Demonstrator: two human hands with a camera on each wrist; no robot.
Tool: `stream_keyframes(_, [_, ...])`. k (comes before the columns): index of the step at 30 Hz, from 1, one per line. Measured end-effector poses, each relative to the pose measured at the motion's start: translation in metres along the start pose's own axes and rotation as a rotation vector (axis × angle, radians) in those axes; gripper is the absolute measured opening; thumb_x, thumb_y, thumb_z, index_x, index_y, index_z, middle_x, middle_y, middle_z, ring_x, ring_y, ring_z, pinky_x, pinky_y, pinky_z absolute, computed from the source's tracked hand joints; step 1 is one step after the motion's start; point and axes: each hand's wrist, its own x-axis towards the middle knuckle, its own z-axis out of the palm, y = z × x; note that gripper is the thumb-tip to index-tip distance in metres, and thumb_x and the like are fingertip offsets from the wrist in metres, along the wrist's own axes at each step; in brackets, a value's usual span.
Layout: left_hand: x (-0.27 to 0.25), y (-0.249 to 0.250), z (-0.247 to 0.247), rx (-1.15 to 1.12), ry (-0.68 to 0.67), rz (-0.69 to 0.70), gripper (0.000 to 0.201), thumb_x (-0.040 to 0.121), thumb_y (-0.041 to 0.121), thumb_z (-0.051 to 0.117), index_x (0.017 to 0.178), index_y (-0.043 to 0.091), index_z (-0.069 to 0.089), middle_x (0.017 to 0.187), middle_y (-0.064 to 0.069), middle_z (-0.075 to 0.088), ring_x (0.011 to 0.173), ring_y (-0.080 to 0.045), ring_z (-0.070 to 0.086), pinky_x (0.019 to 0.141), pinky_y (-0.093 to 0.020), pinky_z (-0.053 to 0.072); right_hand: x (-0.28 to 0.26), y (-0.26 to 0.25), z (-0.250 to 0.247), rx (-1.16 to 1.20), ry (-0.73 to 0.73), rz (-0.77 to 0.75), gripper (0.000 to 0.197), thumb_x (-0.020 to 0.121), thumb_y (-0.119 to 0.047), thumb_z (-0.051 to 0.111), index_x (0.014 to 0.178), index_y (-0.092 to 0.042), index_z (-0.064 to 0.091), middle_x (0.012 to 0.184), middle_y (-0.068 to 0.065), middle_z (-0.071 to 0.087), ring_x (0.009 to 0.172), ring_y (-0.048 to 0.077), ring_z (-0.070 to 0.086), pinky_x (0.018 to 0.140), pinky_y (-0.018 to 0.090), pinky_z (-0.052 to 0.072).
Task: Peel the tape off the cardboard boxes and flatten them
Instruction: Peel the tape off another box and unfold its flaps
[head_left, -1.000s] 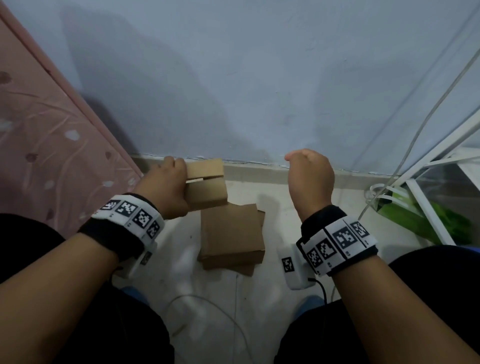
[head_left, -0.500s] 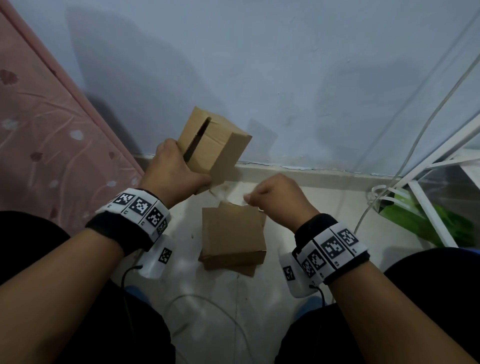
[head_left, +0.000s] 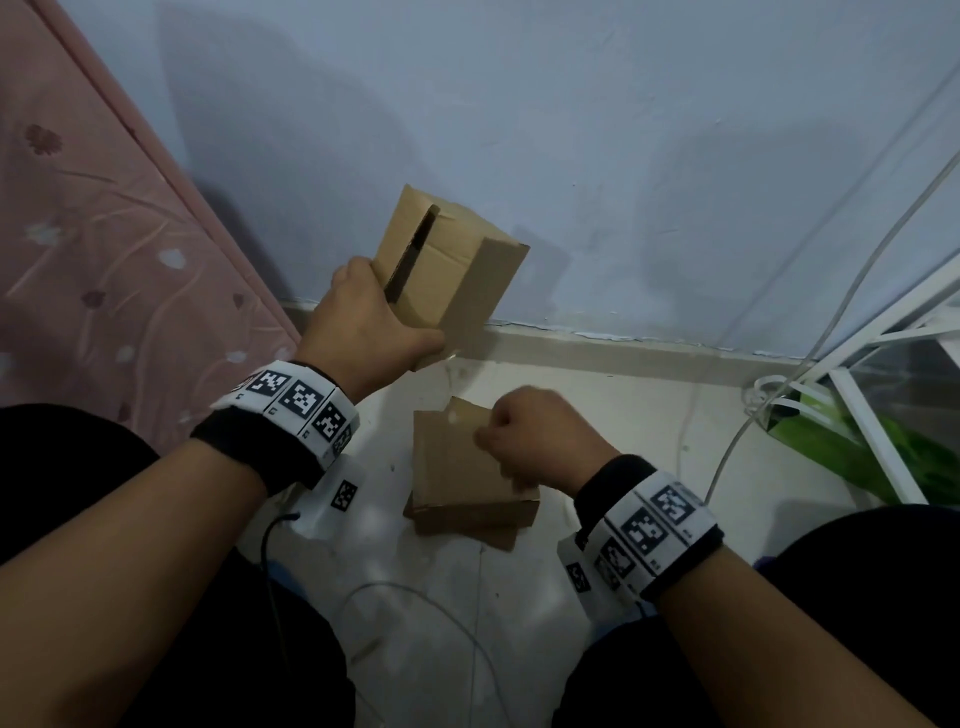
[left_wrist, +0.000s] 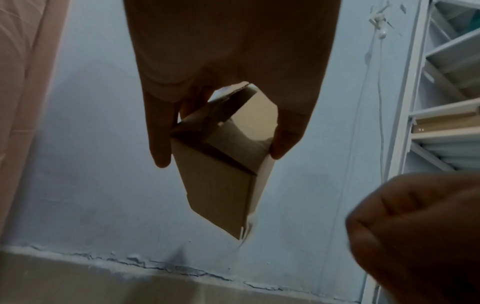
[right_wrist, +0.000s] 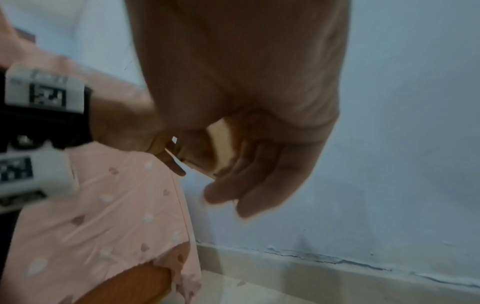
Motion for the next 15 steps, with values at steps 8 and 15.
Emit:
stream_keyframes(8, [-0.003, 0.007, 0.000, -0.200, -0.236, -0.067, 0.067, 0.058, 0.054, 0.078, 0.112, 0.020, 0.058, 0.102, 0.002, 0.067, 0.092, -0.017, 0.066, 0.080, -0.046, 0.060, 0.018, 0.012, 0.002, 0.360, 0.330, 0.010, 0.037, 0.098, -0.041, 0.065, 0.125, -0.016, 0.068, 0.111, -0.010, 0.062, 0.107, 0.013, 0.060, 0.088, 0.030, 0.046])
stream_keyframes(15, [-0.007, 0.009, -0.002, -0.241, -0.278, -0.117, 0.064, 0.052, 0.061, 0.079, 0.098, 0.020, 0.059, 0.096, -0.003, 0.069, 0.086, -0.022, 0.068, 0.076, -0.046, 0.061, 0.022, 0.016, 0.006, 0.630, 0.472, 0.078, 0.016, 0.087, -0.020, 0.077, 0.076, -0.013, 0.069, 0.077, 0.006, 0.073, 0.074, 0.025, 0.074, 0.080, 0.053, 0.062])
